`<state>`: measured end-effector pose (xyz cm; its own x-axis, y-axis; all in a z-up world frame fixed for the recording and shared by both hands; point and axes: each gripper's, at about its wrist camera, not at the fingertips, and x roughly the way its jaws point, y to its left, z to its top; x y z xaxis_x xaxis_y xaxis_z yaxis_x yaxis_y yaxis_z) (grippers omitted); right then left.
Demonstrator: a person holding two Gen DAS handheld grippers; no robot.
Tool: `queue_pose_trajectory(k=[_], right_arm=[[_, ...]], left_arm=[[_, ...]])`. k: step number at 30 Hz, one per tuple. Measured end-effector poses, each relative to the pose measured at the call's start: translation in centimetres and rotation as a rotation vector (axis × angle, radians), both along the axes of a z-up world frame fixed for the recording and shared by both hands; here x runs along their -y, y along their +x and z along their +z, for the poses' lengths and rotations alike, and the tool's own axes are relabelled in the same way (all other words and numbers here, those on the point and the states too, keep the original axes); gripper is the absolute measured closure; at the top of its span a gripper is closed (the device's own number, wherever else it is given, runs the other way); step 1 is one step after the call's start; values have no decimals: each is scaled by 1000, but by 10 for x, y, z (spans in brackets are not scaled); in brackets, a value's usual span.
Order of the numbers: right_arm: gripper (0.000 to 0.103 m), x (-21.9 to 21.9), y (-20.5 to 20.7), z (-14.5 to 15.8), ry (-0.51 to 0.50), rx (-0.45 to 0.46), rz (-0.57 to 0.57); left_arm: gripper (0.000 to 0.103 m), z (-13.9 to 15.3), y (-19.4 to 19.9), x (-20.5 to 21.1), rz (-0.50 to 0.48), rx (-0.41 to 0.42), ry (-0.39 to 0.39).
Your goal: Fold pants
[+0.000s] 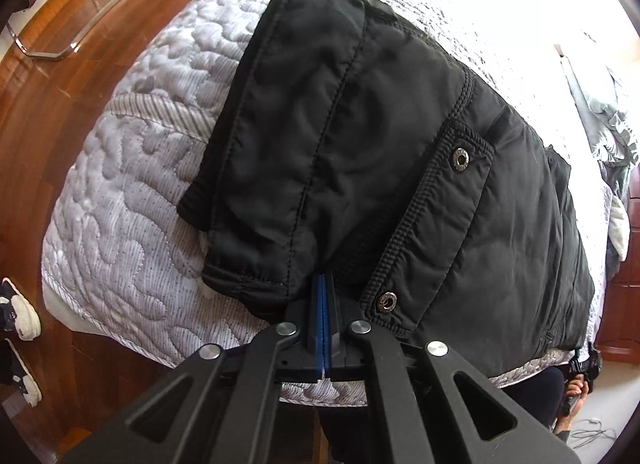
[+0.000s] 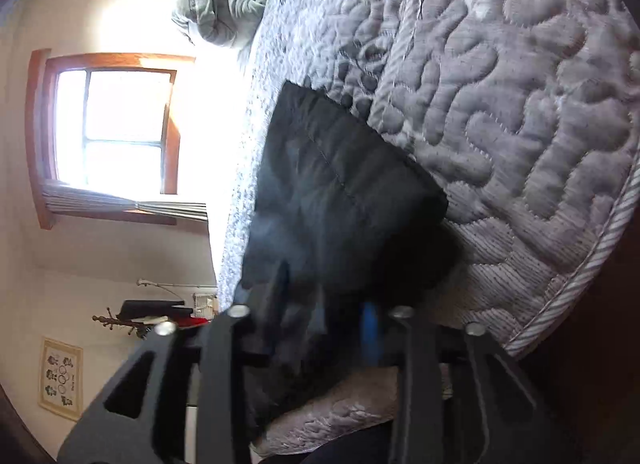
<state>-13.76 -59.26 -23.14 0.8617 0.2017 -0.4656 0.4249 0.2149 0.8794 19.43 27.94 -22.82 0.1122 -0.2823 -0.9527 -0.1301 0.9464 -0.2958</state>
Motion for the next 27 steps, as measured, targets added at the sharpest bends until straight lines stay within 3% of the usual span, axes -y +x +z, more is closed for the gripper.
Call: queue_pose_trajectory(k=[4, 6, 11, 16, 23, 27], right_arm=[[57, 19, -28, -1, 22, 17, -57], [42, 21, -33, -7, 37, 10, -52], [37, 12, -43, -26, 53, 0, -64], [31, 10, -35, -30, 68, 52, -76], [29, 9, -25, -25, 63, 52, -57], [26, 9, -17, -19, 51, 60, -44]], left_arm=[[101, 10, -8, 0, 7, 41, -10], [92, 12, -16, 4, 16, 66, -36], [96, 11, -25, 13, 43, 75, 13], [103, 8, -18, 15, 67, 43, 43], [103, 10, -12, 11, 109, 30, 26], [103, 20, -10, -17, 146, 40, -25]])
